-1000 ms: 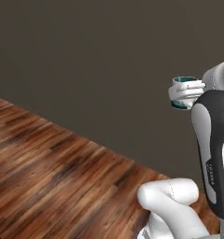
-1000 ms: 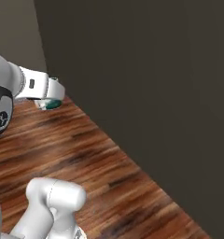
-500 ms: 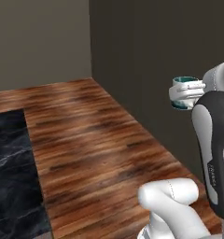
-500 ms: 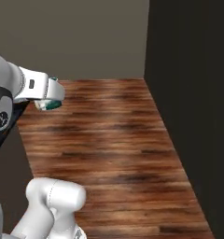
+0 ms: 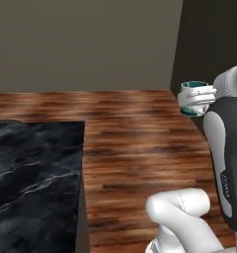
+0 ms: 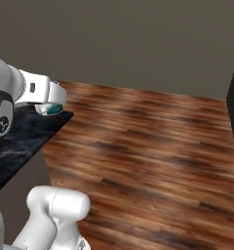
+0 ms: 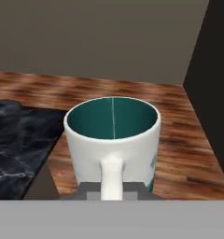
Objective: There is a tray on the dining counter. Grab the cup, mug, and pitcher and place them on the tray. The pitcher may be placed next to the tray if it cannot fit the tray.
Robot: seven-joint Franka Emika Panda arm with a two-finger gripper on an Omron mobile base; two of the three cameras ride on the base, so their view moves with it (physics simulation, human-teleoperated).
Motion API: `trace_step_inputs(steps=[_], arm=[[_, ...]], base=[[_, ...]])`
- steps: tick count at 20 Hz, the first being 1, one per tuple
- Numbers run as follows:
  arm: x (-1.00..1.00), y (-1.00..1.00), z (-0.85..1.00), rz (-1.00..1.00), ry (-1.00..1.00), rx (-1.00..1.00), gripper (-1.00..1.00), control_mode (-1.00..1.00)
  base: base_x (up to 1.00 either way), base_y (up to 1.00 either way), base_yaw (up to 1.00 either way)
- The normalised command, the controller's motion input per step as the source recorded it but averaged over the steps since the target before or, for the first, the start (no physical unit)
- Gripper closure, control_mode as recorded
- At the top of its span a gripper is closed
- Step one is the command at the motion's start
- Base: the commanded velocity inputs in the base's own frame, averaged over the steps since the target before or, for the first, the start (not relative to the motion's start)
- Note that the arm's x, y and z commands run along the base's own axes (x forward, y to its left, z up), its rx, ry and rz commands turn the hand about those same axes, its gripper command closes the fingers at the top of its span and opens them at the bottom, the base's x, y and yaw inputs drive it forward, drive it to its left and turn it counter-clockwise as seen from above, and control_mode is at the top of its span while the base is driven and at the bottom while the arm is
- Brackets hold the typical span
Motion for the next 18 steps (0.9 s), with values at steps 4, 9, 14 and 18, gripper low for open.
trace_step_inputs(steps=[4, 9, 14, 18], arm=[[0.00, 0.00, 0.00, 0.00, 0.00, 0.00, 1.00, 1.00], [0.00, 0.00, 0.00, 0.00, 0.00, 0.00, 1.00, 1.00], [0.00, 0.00, 0.00, 0.00, 0.00, 0.00, 1.00, 1.00], [0.00, 0.00, 0.00, 0.00, 0.00, 0.00, 1.00, 1.00]], base=[[1.00, 0.00, 0.21], [1.00, 0.00, 0.00], [1.00, 0.00, -0.09], [1.00, 0.00, -0.39]])
